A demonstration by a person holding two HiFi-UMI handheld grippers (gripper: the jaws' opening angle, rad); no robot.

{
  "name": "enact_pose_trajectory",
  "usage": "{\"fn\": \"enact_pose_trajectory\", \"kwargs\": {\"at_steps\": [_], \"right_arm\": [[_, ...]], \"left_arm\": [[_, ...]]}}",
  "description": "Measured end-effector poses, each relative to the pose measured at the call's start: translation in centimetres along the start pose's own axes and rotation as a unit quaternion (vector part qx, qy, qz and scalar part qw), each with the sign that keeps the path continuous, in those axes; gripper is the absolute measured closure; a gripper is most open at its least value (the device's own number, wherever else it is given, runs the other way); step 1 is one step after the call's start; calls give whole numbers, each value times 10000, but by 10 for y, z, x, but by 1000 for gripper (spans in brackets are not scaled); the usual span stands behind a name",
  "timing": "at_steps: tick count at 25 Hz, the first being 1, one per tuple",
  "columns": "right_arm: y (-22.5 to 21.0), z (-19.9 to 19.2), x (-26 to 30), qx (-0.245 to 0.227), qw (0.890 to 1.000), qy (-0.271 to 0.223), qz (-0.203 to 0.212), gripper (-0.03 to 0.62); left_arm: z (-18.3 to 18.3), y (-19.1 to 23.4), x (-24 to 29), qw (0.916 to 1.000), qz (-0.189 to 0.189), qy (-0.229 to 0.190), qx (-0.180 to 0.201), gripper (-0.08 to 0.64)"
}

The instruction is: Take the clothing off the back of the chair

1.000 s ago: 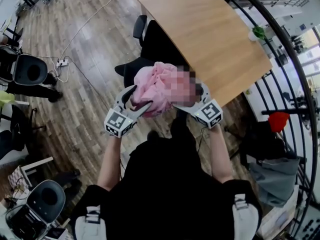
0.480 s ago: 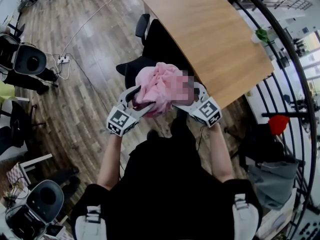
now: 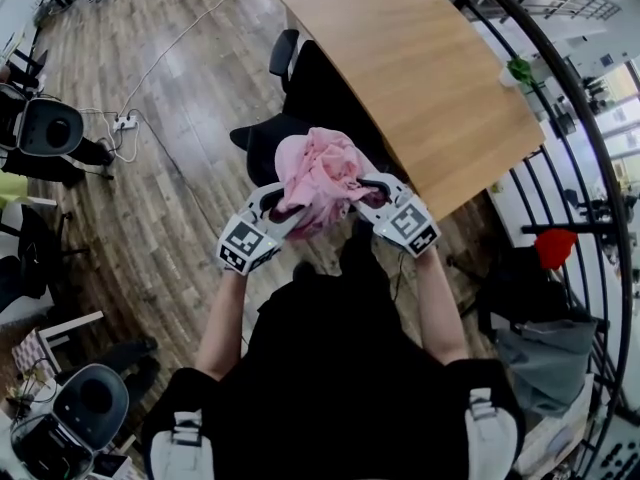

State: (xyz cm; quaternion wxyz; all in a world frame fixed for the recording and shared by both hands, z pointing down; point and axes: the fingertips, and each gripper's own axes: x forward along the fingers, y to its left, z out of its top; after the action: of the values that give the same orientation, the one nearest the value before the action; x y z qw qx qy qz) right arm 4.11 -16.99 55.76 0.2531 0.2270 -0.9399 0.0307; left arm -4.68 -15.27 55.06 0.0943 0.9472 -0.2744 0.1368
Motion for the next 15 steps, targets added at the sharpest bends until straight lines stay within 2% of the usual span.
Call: {"fn": "enact_pose_trajectory", "kwargs": {"at_steps": [4,9,15], "right_arm": [[5,1,-3,91,9999,7,111,514],[4,5,-3,177,9998,-69,60,525],[8,14,-8,120,9996,-270,-26,526]], "left_arm": [[1,-11,0,9998,-175,17,55,410],[5,-10,3,9999,-81,-6,118,439],[12,-15,2,9997,-9,-150,178,441]]}}
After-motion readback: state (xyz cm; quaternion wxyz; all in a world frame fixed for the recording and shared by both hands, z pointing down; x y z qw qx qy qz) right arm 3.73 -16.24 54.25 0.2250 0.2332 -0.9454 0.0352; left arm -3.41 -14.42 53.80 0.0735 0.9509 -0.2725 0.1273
